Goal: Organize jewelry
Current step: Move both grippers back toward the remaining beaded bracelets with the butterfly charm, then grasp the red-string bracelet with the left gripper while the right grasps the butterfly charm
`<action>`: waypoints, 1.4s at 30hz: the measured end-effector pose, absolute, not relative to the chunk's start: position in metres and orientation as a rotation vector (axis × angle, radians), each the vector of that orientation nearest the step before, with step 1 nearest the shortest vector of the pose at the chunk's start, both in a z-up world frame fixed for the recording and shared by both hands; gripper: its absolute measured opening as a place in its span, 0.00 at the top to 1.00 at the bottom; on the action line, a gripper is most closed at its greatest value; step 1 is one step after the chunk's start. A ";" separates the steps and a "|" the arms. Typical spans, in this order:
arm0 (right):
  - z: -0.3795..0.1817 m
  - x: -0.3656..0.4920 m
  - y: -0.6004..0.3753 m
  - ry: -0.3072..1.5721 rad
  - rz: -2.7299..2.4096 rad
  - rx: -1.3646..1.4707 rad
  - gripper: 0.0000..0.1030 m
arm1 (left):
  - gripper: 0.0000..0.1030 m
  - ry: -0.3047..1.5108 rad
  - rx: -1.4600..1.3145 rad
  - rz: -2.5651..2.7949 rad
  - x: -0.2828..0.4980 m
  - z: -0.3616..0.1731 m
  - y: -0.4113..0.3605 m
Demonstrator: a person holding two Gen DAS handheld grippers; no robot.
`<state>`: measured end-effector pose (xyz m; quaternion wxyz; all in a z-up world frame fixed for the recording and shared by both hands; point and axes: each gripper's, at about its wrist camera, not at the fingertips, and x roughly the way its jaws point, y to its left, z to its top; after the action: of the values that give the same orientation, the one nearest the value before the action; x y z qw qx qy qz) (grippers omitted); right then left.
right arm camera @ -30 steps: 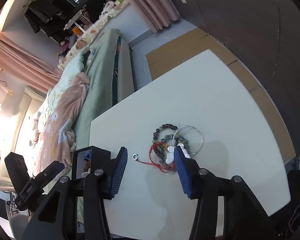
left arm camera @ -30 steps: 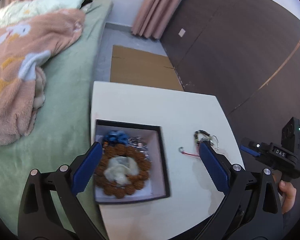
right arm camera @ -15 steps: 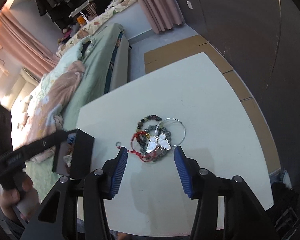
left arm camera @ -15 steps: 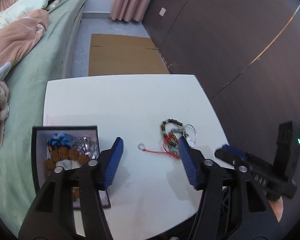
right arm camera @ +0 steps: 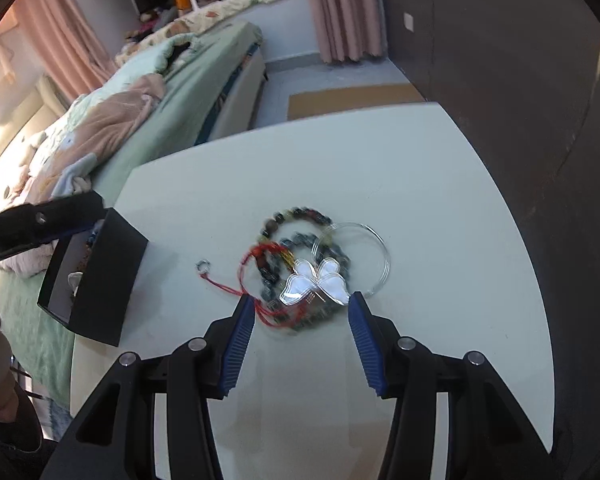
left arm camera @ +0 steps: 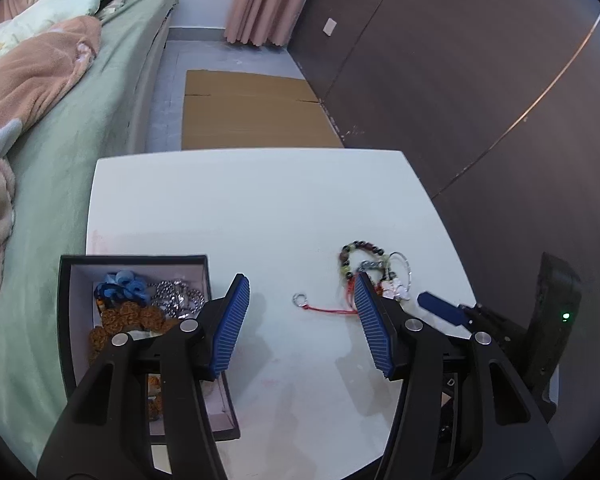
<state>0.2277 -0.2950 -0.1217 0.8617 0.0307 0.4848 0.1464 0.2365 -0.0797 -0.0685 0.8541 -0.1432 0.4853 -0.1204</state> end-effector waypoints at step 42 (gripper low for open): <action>-0.105 0.222 -0.377 1.040 0.290 0.414 0.80 | 0.69 1.118 -0.247 -0.352 0.263 -0.135 -0.159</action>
<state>0.2221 -0.3768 -0.1053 0.8376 0.1955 0.4914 0.1370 0.2631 -0.1593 -0.1348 0.8261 -0.1163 0.5260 -0.1657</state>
